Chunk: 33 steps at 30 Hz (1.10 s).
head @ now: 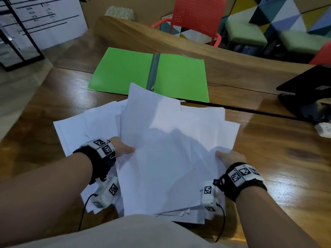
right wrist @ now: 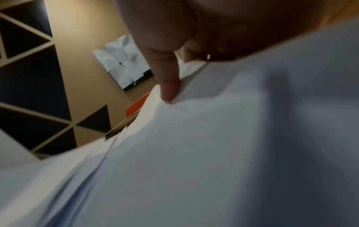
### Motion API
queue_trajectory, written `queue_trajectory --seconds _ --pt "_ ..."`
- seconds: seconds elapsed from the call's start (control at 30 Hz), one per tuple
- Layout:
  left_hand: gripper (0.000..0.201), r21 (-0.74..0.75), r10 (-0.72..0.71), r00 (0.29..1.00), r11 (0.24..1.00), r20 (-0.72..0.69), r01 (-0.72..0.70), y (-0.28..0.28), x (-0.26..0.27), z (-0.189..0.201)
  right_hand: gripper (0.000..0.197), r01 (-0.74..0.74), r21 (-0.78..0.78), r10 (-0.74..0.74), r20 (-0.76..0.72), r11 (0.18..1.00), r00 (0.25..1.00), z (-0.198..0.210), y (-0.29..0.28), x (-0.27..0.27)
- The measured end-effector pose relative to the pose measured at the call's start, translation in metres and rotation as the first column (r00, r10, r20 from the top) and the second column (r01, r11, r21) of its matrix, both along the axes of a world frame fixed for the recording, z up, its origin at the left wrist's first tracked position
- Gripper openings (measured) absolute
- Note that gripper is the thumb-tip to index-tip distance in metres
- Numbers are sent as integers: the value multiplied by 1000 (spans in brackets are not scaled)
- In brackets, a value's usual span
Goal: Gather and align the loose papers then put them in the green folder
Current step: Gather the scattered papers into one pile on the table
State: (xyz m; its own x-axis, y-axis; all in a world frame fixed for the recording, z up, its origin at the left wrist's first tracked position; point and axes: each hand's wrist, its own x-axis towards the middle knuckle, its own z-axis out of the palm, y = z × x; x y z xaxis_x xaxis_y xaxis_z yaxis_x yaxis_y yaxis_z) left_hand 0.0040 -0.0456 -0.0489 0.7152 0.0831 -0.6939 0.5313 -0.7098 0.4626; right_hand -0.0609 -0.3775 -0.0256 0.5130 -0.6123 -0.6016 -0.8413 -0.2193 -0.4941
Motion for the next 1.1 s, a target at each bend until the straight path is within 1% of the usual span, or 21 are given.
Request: queue_trajectory --seconds 0.03,0.07,0.13,0.17,0.23,0.33,0.4,0.43,0.5,0.53,0.6,0.67,0.73,0.8,0.87,0.9,0.97,1.03,1.1 --pt "60 6 22 1000 1000 10 -22 2 1 0 52 66 2 -66 81 998 995 1 -5 -3" --pt "59 15 41 999 999 16 -42 3 2 0 52 78 -13 -76 126 997 989 2 -10 -5" --pt "61 28 60 998 998 26 -60 4 3 -2 53 66 -9 -64 120 998 991 1 -10 -7" --pt "61 40 60 998 997 34 -62 4 2 -3 53 63 19 -65 104 998 992 -1 -8 -7" --pt "59 78 33 999 996 43 -36 1 1 -2 47 77 23 -78 78 997 994 -3 -5 -8" --pt "57 108 -1 999 994 33 -3 0 -1 1 38 145 -68 -132 163 987 978 -2 -12 -13" --pt "58 112 -7 999 994 37 3 1 -1 2 42 180 -37 -167 223 983 960 -1 -16 -16" --pt "59 117 -12 999 993 38 8 2 -1 2 46 183 1 -178 223 983 958 2 -16 -17" --pt "56 113 -34 998 993 45 28 -3 -3 2 56 143 72 -152 144 987 978 3 -15 -17" --pt "54 101 -53 998 994 45 48 -7 -4 2 58 113 69 -120 104 991 987 4 -14 -17" --pt "50 69 -100 994 993 32 98 -18 -9 3 55 55 12 -56 62 998 997 7 -12 -15" --pt "48 38 -130 991 991 21 129 -26 -14 1 47 28 -37 -25 66 999 997 9 -12 -13" --pt "48 36 -130 991 991 23 129 -30 -16 1 42 33 -109 -22 95 993 995 17 -12 -13" --pt "51 46 -128 992 991 21 127 -30 -16 1 40 77 -174 -47 169 982 984 30 -18 -14" --pt "51 52 -144 989 988 28 143 -29 -18 3 37 137 -191 -79 284 972 956 49 -25 -15" --pt "49 49 -155 987 987 40 153 -29 -18 3 34 178 -185 -104 352 967 930 62 -30 -16" --pt "42 63 -169 984 984 46 166 -28 -18 2 32 257 -183 -133 506 949 852 88 -38 -16" --pt "29 69 -166 985 984 51 162 -29 -20 5 44 276 -193 -88 651 941 754 111 -46 -14" --pt "28 78 -156 986 985 51 152 -31 -22 6 64 302 -155 -81 762 941 643 126 -47 -12"
